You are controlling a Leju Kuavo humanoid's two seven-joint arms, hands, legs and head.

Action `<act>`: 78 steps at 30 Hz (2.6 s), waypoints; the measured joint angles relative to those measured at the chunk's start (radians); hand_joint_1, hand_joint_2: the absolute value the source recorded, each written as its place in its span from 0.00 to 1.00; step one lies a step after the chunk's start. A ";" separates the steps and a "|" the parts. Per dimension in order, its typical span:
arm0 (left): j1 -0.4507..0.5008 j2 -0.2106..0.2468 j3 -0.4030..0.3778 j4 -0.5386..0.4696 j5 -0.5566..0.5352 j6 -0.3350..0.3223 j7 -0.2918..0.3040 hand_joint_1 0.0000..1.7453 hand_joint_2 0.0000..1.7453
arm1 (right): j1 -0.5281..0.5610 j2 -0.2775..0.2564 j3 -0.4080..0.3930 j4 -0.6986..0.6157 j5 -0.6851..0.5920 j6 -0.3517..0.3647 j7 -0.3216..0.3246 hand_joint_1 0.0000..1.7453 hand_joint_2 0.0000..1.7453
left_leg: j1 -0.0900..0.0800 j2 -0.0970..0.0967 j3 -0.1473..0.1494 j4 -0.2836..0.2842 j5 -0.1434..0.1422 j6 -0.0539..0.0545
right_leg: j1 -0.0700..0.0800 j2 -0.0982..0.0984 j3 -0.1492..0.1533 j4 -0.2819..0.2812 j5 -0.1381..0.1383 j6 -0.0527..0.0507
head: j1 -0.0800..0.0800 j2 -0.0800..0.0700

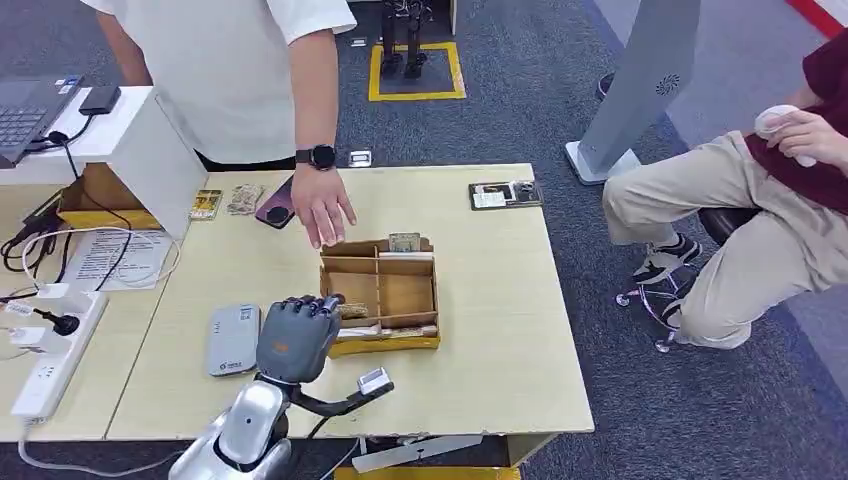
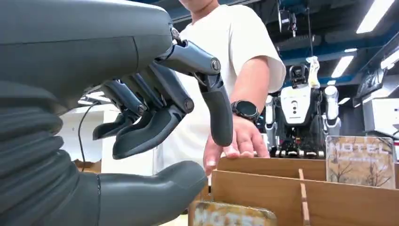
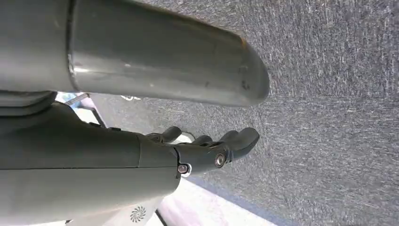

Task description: Pass the card to the sensor for recognition and then transmit it.

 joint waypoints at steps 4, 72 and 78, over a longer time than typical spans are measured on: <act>0.000 -0.002 0.008 0.000 0.002 0.002 -0.017 1.00 1.00 | 0.000 0.000 0.000 0.000 -0.002 0.000 0.000 0.00 0.00 | 0.000 0.000 0.000 0.000 0.000 0.000 | 0.000 0.000 0.000 0.000 0.000 0.000 | 0.000 0.000; 0.023 0.180 -0.087 -0.150 0.274 -0.174 -0.286 0.00 1.00 | 0.001 0.000 -0.016 0.000 -0.021 -0.001 -0.009 0.00 0.00 | 0.000 0.000 0.000 0.000 0.000 0.000 | 0.000 0.000 0.000 0.000 0.000 0.000 | 0.000 0.000; 0.030 0.195 -0.121 -0.159 0.316 -0.217 -0.303 0.00 1.00 | 0.001 0.000 -0.020 0.000 -0.025 -0.001 -0.010 0.00 0.00 | 0.000 0.000 0.000 0.000 0.000 0.000 | 0.000 0.000 0.000 0.000 0.000 0.000 | 0.000 0.000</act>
